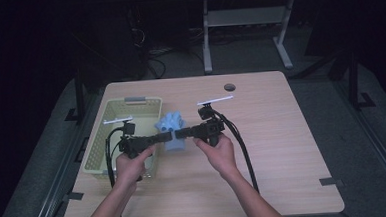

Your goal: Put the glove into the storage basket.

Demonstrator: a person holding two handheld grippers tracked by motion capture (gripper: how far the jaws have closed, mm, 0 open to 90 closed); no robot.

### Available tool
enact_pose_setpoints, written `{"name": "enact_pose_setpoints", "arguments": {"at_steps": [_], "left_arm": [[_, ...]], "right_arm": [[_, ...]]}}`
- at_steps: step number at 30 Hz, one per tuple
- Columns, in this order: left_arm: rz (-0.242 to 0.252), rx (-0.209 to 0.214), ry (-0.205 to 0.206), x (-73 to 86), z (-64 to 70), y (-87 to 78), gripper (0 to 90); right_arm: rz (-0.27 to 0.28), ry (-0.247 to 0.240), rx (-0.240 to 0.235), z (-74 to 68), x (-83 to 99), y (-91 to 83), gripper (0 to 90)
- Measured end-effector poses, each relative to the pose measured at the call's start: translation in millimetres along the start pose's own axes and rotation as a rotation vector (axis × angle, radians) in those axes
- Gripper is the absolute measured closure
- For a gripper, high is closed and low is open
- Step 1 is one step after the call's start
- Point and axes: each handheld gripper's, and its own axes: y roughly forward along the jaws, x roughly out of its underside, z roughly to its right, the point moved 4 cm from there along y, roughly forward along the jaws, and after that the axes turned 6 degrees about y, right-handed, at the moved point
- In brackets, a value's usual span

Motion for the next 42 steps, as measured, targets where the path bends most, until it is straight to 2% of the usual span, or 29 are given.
{"name": "enact_pose_setpoints", "arguments": {"at_steps": [8, 16, 23, 26, 29, 31, 35, 42], "left_arm": [[0.016, 0.007, -0.009, -4.7, -4.0, -13.4, 77.6], [0.024, -0.003, -0.016, -9.6, -10.9, -28.8, 78.6], [0.017, 0.019, -0.046, -10.9, -21.2, -42.0, 80.4], [0.020, 0.013, -0.045, -11.7, -26.2, -48.3, 80.9], [0.026, 0.010, -0.066, -11.9, -29.9, -55.0, 81.7], [0.026, 0.007, -0.065, -12.5, -32.3, -59.1, 82.0], [0.031, -0.006, -0.044, -14.5, -36.6, -66.1, 82.4], [0.017, -0.042, -0.042, -14.3, -45.4, -76.3, 82.4]], "right_arm": [[0.004, -0.014, -0.019, -8.9, -7.2, 8.8, 76.4], [0.007, -0.026, -0.032, -18.8, -13.9, 22.1, 76.5], [-0.011, -0.026, -0.047, -25.0, -17.4, 36.5, 76.5], [-0.015, -0.030, -0.050, -28.2, -19.6, 43.5, 76.5], [-0.018, -0.039, -0.051, -31.6, -21.2, 51.0, 76.5], [-0.018, -0.039, -0.056, -34.3, -22.2, 55.4, 76.5], [-0.021, -0.040, -0.064, -37.2, -24.3, 63.5, 76.5], [-0.030, -0.026, -0.068, -41.1, -25.7, 78.6, 76.5]]}}
